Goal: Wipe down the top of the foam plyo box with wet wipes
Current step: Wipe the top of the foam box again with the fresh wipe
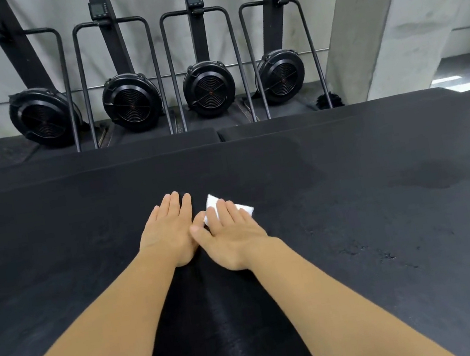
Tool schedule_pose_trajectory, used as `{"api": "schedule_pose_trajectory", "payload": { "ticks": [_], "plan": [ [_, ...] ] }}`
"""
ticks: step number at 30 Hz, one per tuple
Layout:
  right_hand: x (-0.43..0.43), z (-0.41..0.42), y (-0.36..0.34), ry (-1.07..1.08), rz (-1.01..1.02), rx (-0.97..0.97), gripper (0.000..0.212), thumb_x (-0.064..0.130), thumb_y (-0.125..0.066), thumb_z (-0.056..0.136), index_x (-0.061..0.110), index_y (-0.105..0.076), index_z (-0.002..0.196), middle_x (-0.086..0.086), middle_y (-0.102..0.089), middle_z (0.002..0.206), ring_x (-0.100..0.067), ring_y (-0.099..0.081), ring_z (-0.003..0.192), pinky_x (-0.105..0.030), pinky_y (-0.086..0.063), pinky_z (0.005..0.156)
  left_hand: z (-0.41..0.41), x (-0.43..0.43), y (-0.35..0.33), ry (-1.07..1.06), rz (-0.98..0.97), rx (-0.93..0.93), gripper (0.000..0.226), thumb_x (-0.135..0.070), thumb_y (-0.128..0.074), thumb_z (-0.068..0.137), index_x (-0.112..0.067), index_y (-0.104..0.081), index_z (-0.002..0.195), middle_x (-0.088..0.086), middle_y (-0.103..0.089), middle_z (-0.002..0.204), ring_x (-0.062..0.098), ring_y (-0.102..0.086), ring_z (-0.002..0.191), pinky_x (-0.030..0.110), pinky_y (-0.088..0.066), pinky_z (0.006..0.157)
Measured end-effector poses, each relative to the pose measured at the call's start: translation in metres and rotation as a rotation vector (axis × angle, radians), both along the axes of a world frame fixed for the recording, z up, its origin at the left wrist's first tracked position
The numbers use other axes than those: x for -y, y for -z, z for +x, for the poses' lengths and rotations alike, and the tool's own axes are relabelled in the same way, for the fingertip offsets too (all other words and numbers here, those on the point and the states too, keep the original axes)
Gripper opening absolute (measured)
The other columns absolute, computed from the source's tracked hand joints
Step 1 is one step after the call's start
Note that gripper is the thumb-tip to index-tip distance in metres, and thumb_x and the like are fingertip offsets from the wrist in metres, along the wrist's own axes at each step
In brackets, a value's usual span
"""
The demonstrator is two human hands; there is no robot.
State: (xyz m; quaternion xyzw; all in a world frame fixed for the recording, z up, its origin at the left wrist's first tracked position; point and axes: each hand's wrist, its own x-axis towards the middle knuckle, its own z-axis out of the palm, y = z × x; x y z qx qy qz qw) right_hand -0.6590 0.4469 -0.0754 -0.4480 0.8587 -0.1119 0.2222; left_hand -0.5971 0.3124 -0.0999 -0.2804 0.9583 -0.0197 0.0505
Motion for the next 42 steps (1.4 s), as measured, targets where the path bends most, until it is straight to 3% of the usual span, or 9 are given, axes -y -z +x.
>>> {"api": "schedule_pose_trajectory", "payload": {
  "ticks": [4,8,13,18,25,31,34,38,42],
  "plan": [
    [-0.017,-0.020,0.002,-0.046,-0.017,-0.025,0.061,0.050,-0.009,0.104,0.025,-0.001,0.159,0.000,0.013,0.166,-0.014,0.015,0.151,-0.035,0.005,0.122,-0.003,-0.003,-0.001,-0.036,0.045,-0.053,0.064,-0.044,-0.016,0.103,-0.013,0.006,0.154,0.007,0.010,0.162,0.019,0.013,0.149,0.037,0.001,0.121],
    [-0.050,-0.065,0.001,0.079,-0.057,-0.072,0.048,0.044,-0.016,0.104,0.020,-0.031,0.142,-0.001,-0.021,0.153,-0.020,-0.015,0.144,-0.038,-0.017,0.117,-0.006,-0.003,0.001,-0.056,0.043,-0.055,0.065,-0.050,-0.008,0.102,-0.014,0.004,0.155,0.006,0.007,0.163,0.018,0.011,0.149,0.036,0.001,0.121],
    [-0.088,-0.113,0.001,0.204,0.061,-0.170,0.045,0.027,-0.016,0.101,0.011,-0.032,0.140,-0.011,-0.026,0.137,-0.026,-0.025,0.124,-0.041,-0.023,0.112,-0.005,-0.001,0.003,-0.050,0.033,-0.054,0.065,-0.049,-0.008,0.102,-0.014,0.003,0.155,0.007,0.006,0.163,0.018,0.010,0.149,0.036,0.000,0.121],
    [-0.085,-0.123,0.005,0.271,0.122,-0.182,0.054,0.036,-0.016,0.103,0.012,-0.022,0.151,-0.014,-0.013,0.157,-0.028,-0.008,0.146,-0.045,-0.012,0.120,-0.004,-0.002,0.006,-0.059,-0.031,-0.043,0.065,-0.051,-0.004,0.100,-0.016,0.004,0.155,0.006,0.006,0.163,0.018,0.011,0.149,0.037,0.002,0.121],
    [-0.055,-0.050,0.007,0.235,0.003,-0.181,0.063,0.055,-0.020,0.100,0.010,-0.032,0.143,-0.009,-0.028,0.146,-0.028,-0.021,0.140,-0.042,-0.019,0.117,0.003,-0.013,-0.001,-0.103,-0.247,-0.104,0.066,-0.052,0.001,0.098,-0.018,0.003,0.155,0.008,0.010,0.162,0.022,0.014,0.149,0.047,0.008,0.119],
    [-0.030,0.026,0.004,0.025,0.054,-0.104,0.076,0.059,-0.010,0.101,0.013,0.008,0.158,-0.008,0.018,0.164,-0.024,0.021,0.150,-0.041,0.008,0.123,0.025,-0.018,-0.023,-0.308,-0.040,-0.180,0.064,-0.049,-0.003,0.100,-0.019,0.002,0.155,0.009,0.008,0.162,0.022,0.010,0.149,0.050,0.006,0.118],
    [-0.019,0.052,0.005,-0.094,0.083,-0.107,0.074,0.060,-0.008,0.101,0.015,0.013,0.157,-0.008,0.025,0.162,-0.022,0.027,0.148,-0.040,0.014,0.122,0.043,-0.026,-0.031,-0.365,0.048,-0.175,0.061,-0.044,-0.009,0.101,-0.016,-0.007,0.155,0.012,-0.004,0.162,0.023,0.001,0.149,0.051,0.002,0.118],
    [-0.018,0.050,0.004,-0.175,0.070,-0.115,0.070,0.057,-0.009,0.103,0.019,0.011,0.158,-0.004,0.023,0.163,-0.018,0.024,0.149,-0.038,0.012,0.122,0.067,-0.041,-0.031,-0.366,0.065,-0.164,0.049,-0.034,-0.018,0.099,-0.011,-0.039,0.136,0.014,-0.037,0.143,0.027,-0.028,0.136,0.050,-0.019,0.115],
    [-0.030,0.026,0.003,-0.152,0.018,-0.087,0.064,0.052,-0.010,0.105,0.023,0.007,0.159,-0.001,0.020,0.165,-0.015,0.021,0.150,-0.036,0.009,0.123,0.082,-0.059,-0.023,-0.325,-0.018,-0.188,0.030,-0.034,-0.020,0.100,-0.019,-0.046,0.101,-0.002,-0.051,0.112,0.017,-0.046,0.116,0.034,-0.033,0.093]
  ]
}}
